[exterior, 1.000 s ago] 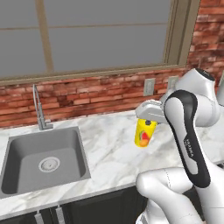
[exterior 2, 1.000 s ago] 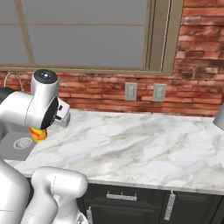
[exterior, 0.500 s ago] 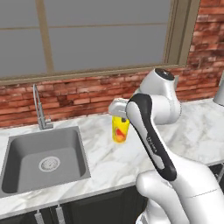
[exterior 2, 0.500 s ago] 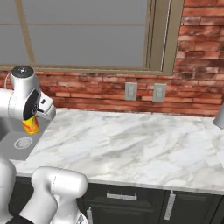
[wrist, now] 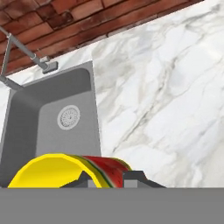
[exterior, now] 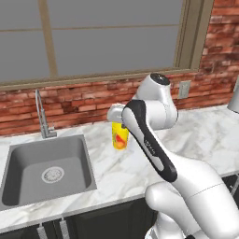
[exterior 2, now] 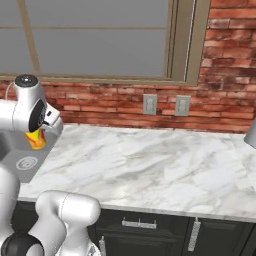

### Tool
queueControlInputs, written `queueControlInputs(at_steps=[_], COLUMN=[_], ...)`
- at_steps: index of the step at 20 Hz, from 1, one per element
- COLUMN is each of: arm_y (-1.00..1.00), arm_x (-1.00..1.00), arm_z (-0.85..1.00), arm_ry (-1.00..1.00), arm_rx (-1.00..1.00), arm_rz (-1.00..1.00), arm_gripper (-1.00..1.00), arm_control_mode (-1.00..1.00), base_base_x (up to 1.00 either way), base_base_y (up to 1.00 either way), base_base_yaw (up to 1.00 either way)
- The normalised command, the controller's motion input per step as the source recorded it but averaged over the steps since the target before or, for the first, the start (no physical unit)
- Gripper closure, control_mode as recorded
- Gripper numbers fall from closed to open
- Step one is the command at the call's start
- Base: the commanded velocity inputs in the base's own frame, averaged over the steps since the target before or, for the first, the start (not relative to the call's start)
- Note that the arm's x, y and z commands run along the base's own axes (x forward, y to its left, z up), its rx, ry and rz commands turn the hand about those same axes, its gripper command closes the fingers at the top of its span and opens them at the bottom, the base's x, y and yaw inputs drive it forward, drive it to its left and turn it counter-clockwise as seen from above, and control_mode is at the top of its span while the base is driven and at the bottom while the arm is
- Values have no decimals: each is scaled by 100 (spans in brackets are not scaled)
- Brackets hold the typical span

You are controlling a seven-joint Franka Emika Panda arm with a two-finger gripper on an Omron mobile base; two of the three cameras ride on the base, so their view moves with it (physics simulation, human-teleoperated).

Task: Pick the cup and bowl from the counter and place them on the counter next to the sink.

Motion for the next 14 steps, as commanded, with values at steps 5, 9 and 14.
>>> queueControlInputs(at_steps=[5, 9, 14], arm_y=[0, 1, 5], arm_x=[29, 44, 36], arm_z=[-58, -65, -55], arm_ry=[0, 0, 0], arm_rx=[0, 0, 0], arm_rz=[0, 0, 0], arm_gripper=[100, 100, 100], arm_control_mode=[-100, -100, -100], base_base_x=[0, 0, 0], base_base_y=[0, 0, 0], base_base_yaw=[0, 0, 0])
